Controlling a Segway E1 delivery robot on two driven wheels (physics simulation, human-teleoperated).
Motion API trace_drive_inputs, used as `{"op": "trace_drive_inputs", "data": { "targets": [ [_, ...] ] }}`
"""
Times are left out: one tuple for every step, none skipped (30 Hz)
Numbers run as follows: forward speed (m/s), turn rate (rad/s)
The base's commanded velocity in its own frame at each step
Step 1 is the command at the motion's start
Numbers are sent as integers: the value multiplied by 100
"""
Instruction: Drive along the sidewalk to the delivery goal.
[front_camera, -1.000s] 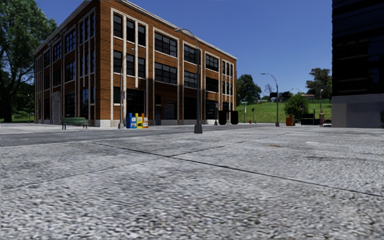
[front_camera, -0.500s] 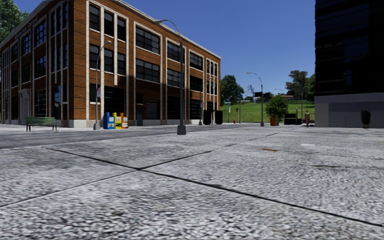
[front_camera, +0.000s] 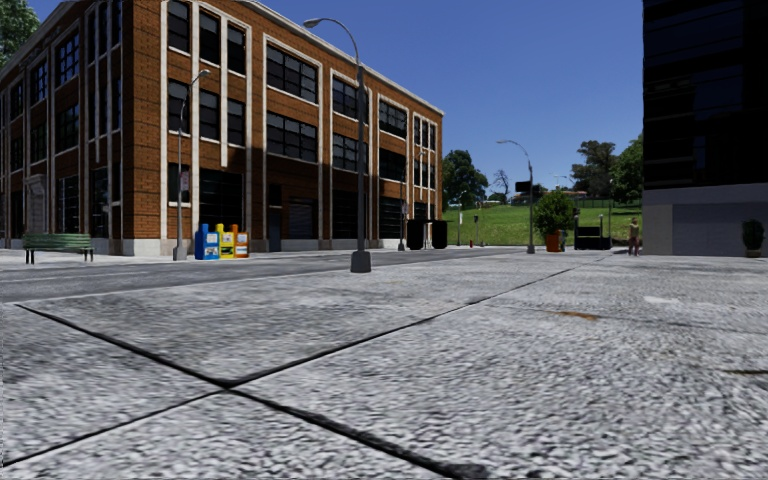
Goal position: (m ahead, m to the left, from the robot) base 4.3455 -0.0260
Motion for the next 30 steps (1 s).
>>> {"op": "trace_drive_inputs", "data": {
  "targets": [
    [200, 0],
    [200, 0],
    [200, 0],
    [200, 0],
    [200, 0],
    [200, 0],
    [200, 0],
    [200, 0],
    [200, 0],
    [200, 0],
    [200, 0],
    [200, 0],
    [200, 0],
    [200, 0],
    [200, 0],
    [200, 0],
    [200, 0],
    [200, 0],
    [200, 0],
    [200, 0],
    [200, 0],
    [200, 0],
    [200, 0],
    [200, 0],
    [200, 0],
    [200, 0],
    [200, 0],
    [200, 0],
    [200, 0],
    [200, 0]
  ]
}}
